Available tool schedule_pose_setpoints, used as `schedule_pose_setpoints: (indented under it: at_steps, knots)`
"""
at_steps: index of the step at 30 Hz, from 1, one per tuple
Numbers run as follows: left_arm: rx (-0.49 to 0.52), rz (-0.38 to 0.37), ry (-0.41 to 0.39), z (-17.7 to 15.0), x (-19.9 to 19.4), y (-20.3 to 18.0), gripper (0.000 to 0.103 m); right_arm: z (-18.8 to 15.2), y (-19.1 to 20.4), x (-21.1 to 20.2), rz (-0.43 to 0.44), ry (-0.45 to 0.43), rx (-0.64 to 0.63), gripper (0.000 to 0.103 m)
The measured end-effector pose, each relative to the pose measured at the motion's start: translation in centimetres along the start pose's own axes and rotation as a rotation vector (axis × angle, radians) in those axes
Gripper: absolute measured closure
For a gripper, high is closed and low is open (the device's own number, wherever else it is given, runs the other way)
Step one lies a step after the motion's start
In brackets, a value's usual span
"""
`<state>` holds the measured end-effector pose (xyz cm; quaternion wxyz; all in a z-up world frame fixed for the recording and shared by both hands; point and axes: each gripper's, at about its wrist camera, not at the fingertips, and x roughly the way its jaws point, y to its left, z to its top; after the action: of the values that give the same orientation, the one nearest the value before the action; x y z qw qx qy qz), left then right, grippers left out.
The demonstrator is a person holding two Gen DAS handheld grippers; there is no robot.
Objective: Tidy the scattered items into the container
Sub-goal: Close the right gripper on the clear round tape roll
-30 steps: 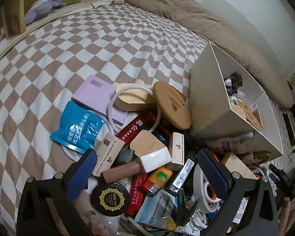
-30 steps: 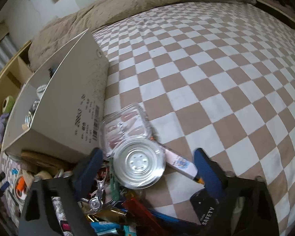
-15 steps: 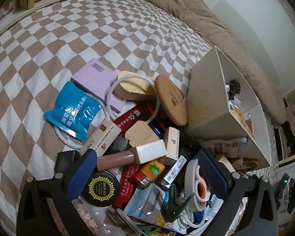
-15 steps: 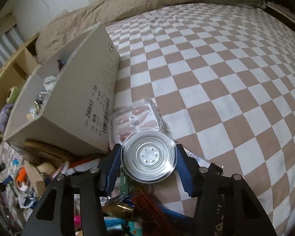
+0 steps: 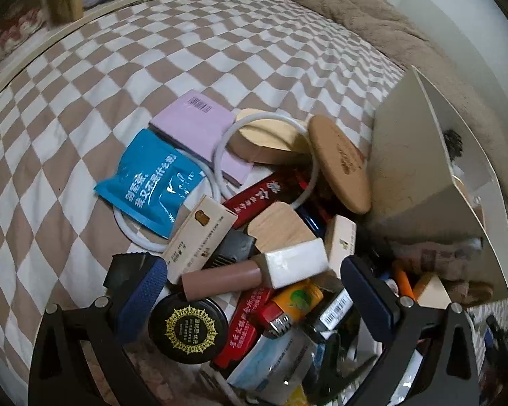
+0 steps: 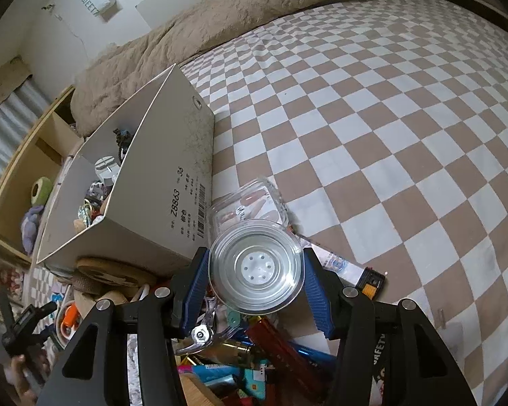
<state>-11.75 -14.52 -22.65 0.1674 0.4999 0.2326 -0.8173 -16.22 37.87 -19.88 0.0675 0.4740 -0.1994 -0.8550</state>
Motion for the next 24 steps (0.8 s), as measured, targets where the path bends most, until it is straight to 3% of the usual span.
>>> schedule_pose_setpoints:
  at_steps: [5, 10, 14, 24]
  knots:
    - [-0.033, 0.037, -0.011, 0.1, 0.7, 0.0, 0.0, -0.1, 0.3, 0.0, 0.009, 0.003, 0.0, 0.048]
    - [-0.047, 0.016, -0.011, -0.1, 0.8, -0.1, 0.005, -0.2, 0.3, 0.0, 0.015, 0.006, 0.004, 0.048]
    - [-0.064, -0.044, 0.003, -0.2, 0.7, 0.8, 0.01, -0.2, 0.2, -0.1, 0.02, 0.006, 0.01, 0.048]
    - [-0.061, -0.058, 0.007, -0.4, 0.0, 1.0, 0.012, -0.3, 0.2, -0.7, 0.046, -0.006, 0.017, 0.048]
